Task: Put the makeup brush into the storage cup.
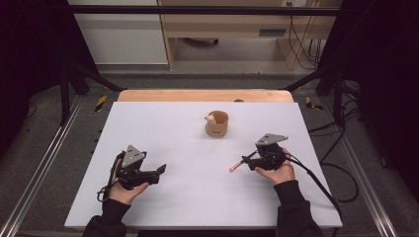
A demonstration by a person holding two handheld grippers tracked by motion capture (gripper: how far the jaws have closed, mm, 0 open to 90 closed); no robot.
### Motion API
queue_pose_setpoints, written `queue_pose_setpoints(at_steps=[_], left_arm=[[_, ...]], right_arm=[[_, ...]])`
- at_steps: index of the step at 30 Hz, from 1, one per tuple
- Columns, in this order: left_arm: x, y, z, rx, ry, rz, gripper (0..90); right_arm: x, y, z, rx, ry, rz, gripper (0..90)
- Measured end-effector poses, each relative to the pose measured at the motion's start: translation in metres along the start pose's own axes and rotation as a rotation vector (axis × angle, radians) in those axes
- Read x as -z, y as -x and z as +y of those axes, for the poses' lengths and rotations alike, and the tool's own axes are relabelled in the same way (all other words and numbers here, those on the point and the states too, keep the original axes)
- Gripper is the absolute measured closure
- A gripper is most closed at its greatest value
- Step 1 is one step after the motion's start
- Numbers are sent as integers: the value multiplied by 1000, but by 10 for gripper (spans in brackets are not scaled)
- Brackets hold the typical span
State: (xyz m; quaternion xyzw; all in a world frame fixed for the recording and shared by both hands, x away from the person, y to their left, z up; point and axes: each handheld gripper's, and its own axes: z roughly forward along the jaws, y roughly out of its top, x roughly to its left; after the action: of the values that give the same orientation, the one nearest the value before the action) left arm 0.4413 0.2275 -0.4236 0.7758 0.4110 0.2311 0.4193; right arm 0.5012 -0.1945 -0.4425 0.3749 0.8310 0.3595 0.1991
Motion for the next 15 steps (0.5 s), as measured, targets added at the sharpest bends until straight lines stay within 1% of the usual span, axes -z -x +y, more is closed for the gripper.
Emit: queue_pose_setpoints(at_steps=[2, 4, 8, 10, 11, 12, 15], left_arm=[[1, -1, -1, 8, 6, 5, 152], [2, -3, -1, 6, 1, 7, 152], [2, -4, -2, 16, 6, 9, 152], [2, -4, -2, 16, 6, 8, 152], [2, -4, -2, 15, 6, 9, 152], [2, -4, -2, 15, 7, 9, 152], [2, -5, -2, 16, 8, 9, 152]], right_arm=[[-4, 0, -1, -2, -8, 3, 284], [-9, 1, -2, 2, -17, 7, 284], [-17, 3, -4, 17, -37, 14, 283], [-20, 3, -4, 9, -49, 23, 283], [-22, 4, -5, 18, -52, 22, 283], [-25, 4, -6, 20, -59, 30, 291], [-28, 4, -7, 23, -70, 37, 292]])
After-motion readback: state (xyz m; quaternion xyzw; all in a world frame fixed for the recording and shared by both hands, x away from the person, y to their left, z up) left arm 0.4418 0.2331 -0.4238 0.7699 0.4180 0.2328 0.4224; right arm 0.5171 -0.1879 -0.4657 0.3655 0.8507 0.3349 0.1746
